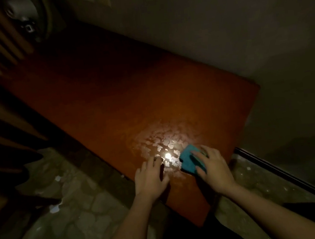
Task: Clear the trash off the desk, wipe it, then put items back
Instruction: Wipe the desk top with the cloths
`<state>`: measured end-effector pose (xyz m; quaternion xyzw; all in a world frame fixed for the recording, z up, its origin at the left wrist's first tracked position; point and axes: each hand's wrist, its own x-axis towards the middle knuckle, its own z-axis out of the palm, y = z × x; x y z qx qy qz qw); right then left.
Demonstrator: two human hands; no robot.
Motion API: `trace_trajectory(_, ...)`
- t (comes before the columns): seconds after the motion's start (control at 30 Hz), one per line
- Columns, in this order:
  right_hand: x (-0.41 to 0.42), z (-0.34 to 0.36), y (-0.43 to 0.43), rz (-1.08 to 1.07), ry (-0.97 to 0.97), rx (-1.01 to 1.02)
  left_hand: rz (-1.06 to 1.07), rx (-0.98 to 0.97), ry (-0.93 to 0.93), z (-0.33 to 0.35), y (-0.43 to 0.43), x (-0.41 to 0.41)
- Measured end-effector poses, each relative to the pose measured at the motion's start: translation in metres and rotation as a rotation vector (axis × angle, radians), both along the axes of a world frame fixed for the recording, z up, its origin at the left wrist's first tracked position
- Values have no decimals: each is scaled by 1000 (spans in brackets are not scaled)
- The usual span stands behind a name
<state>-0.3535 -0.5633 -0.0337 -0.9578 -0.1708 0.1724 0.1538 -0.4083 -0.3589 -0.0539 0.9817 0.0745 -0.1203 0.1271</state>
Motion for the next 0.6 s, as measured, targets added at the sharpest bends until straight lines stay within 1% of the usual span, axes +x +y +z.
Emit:
trace_trajectory(0.1, 13, -29, -2, 165, -59, -101, 23, -13, -12, -12, -4, 17)
trace_trajectory(0.2, 20, -50, -3, 244, -50, -146, 29, 10, -27, -18, 0, 32)
trace_trajectory(0.27, 23, -56, -2, 246, -24, -135, 43, 6, -36, -23, 0, 47)
trace_trajectory(0.33, 26, -58, 4, 234, -45, -101, 50, 4, -49, -27, -4, 64)
trace_trajectory(0.4, 25, -61, 12, 167, -48, -66, 11, 20, -70, -34, -9, 79)
trace_trajectory(0.47, 23, -70, 16, 110, -99, -32, -35, 23, -92, -43, -12, 98)
trace_trajectory(0.6, 35, -84, 14, 114, -206, -43, -135, 36, -109, -57, -8, 156)
